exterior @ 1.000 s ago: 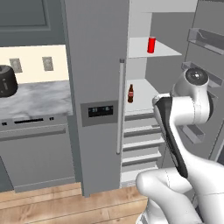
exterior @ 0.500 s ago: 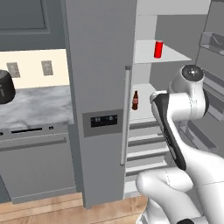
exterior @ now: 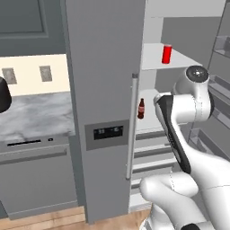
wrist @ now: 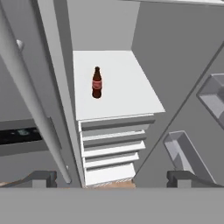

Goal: Open the fridge, grab two sodas, and place both sodas inside the bowl with ice on the dining counter.

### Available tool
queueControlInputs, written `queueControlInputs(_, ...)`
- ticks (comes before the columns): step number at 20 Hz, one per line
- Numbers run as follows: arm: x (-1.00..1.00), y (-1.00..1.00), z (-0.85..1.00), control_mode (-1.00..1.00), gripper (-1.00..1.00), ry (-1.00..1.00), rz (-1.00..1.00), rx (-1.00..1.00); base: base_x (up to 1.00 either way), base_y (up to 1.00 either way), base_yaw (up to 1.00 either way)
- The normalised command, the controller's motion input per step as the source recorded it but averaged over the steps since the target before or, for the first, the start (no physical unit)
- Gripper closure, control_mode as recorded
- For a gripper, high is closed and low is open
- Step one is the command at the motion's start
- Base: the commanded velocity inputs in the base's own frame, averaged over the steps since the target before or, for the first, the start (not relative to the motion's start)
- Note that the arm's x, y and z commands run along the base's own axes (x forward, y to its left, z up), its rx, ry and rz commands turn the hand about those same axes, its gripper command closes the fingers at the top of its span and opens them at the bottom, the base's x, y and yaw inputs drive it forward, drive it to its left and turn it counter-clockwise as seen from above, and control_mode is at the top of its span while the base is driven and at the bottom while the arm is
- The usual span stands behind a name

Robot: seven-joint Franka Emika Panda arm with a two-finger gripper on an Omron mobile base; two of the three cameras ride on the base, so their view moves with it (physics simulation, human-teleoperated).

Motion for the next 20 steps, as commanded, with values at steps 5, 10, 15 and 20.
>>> queueControlInputs(5, 0.0, 0.0, 0.0, 1.0, -1.0, 0.0, 0.0, 0.0, 0.32, 0.03, -0.19)
queueControlInputs(10, 0.0, 0.0, 0.0, 1.0, -1.0, 0.0, 0.0, 0.0, 0.22, 0.01, -0.2)
queueControlInputs(15, 0.0, 0.0, 0.0, 1.0, -1.0, 0.0, 0.0, 0.0, 0.34, 0.06, -0.2)
queueControlInputs(20, 0.0, 0.0, 0.0, 1.0, -1.0, 0.0, 0.0, 0.0, 0.38, 0.11, -0.18)
